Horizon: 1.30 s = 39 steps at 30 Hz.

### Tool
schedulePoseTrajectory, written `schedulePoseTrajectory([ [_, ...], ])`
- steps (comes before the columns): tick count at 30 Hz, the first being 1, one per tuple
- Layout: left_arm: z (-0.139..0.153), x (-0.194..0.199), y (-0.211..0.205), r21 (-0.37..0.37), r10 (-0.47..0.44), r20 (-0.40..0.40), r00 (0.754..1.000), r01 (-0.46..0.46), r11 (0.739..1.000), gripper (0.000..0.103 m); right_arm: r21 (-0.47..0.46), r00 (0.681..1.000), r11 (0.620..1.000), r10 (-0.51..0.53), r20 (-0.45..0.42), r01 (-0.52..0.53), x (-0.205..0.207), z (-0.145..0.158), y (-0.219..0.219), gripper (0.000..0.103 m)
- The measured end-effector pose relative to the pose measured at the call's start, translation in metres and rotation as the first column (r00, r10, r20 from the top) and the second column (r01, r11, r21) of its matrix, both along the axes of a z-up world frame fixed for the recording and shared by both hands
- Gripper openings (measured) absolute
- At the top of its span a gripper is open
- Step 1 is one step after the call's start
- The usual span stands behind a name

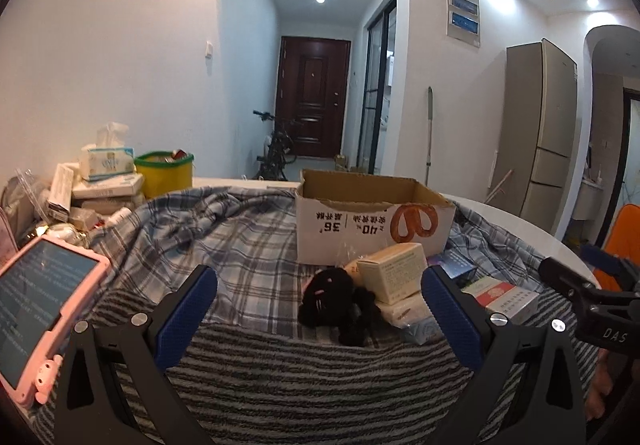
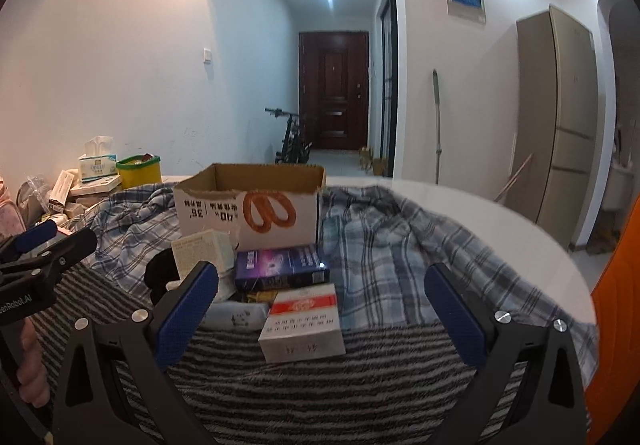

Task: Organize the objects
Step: 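Lower the right gripper onto the white-and-red cigarette pack and grasp it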

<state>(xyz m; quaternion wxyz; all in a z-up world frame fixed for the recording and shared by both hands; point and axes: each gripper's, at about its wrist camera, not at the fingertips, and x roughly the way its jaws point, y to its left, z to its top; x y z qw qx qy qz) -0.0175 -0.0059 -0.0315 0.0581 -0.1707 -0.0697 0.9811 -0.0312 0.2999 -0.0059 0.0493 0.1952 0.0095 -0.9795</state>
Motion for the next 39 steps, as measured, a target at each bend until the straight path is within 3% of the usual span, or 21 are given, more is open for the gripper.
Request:
schedulePoseTrajectory([
  [7, -0.009, -0.012, 0.003, 0.003, -0.003, 0.080, 0.997, 0.003, 1.000, 0.103, 0.068, 0.992, 0.997, 0.011, 0.124, -0.019, -0.020, -0.023, -0.009, 0.097],
  [14, -0.011, -0.014, 0.005, 0.000, -0.011, 0.095, 0.995, 0.011, 1.000, 0.103, 0.104, 0.974, 0.993, 0.026, 0.226, -0.051, -0.036, -0.033, -0.015, 0.097],
  [21, -0.012, -0.014, 0.002, 0.008, -0.002, 0.106, 0.994, 0.001, 1.000, 0.103, 0.096, 0.957, 0.994, 0.028, 0.290, -0.058, -0.046, -0.039, -0.014, 0.089],
  [28, -0.012, -0.016, 0.004, 0.001, -0.011, 0.114, 0.993, 0.011, 1.000, 0.103, 0.116, 0.948, 0.990, 0.035, 0.316, -0.076, -0.049, -0.043, -0.018, 0.087],
  [34, -0.012, -0.015, 0.005, 0.001, -0.010, 0.110, 0.994, 0.010, 1.000, 0.103, 0.138, 0.939, 0.987, 0.028, 0.343, -0.080, -0.053, -0.050, -0.021, 0.073],
  [36, -0.012, -0.015, 0.004, 0.002, -0.011, 0.109, 0.994, 0.010, 1.000, 0.103, 0.154, 0.944, 0.985, 0.020, 0.328, -0.074, -0.051, -0.050, -0.022, 0.056],
  [39, -0.012, -0.015, 0.004, 0.002, -0.011, 0.109, 0.994, 0.011, 1.000, 0.103, 0.189, 0.949, 0.979, 0.016, 0.315, -0.079, -0.048, -0.050, -0.028, 0.055],
])
